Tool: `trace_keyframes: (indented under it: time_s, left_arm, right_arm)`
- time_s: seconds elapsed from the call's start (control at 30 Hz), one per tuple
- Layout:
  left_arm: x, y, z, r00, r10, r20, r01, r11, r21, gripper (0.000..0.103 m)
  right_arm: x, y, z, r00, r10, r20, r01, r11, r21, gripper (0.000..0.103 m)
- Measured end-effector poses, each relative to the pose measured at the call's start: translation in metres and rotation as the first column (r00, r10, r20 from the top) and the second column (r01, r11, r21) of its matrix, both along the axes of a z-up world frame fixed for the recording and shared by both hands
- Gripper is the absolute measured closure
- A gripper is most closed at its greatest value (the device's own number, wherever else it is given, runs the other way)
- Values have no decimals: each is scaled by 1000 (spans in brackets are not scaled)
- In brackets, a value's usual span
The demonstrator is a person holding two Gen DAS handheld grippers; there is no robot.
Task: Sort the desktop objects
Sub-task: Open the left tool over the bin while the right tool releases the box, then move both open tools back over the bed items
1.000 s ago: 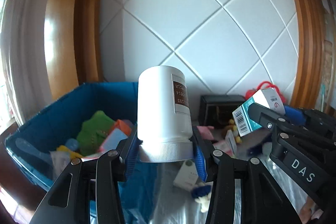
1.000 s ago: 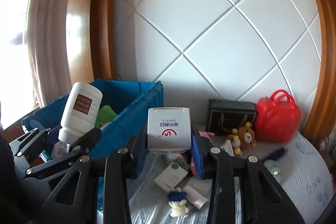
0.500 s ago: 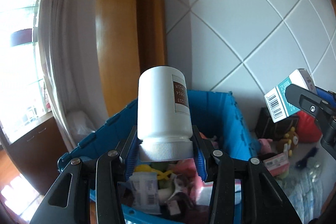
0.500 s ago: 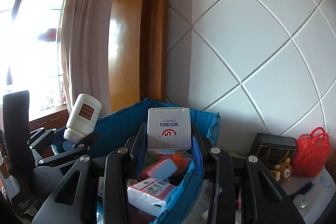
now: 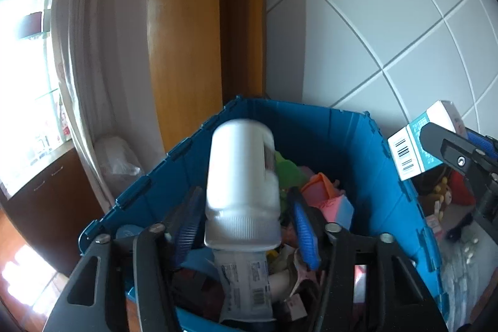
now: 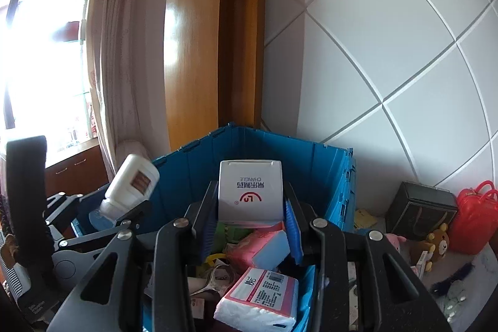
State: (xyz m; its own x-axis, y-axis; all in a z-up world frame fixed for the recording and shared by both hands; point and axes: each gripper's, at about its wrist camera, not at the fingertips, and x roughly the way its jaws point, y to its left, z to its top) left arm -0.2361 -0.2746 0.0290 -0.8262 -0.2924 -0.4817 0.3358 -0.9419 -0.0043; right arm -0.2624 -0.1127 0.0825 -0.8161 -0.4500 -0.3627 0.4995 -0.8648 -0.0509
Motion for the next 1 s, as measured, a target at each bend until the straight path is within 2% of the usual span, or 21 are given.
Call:
trace_keyframes:
  time_s: [0.03,0.07,0.13,1.0]
  left_arm:
    - [0,-1,0,1000,4,-6,-4,1000,-2,20]
    - [1,-2,1,1000,6,-12,-6,1000,-6,20]
    - [2,-4,3,1000,4,-15,-4,1000,-8,20]
    - [27,25,1,999,-51,-2,51,999,-8,20]
  right_arm:
    - [-1,0,-2,1000,-9,3,9,1000,2,38]
    - [-3,-1,-4,1000,-18,7,18,1000,4,14]
    - [-6,-2,-7,999,-36,13,36,999,9,1]
    - [26,19,-4,993,-115,11,115,993,27,0]
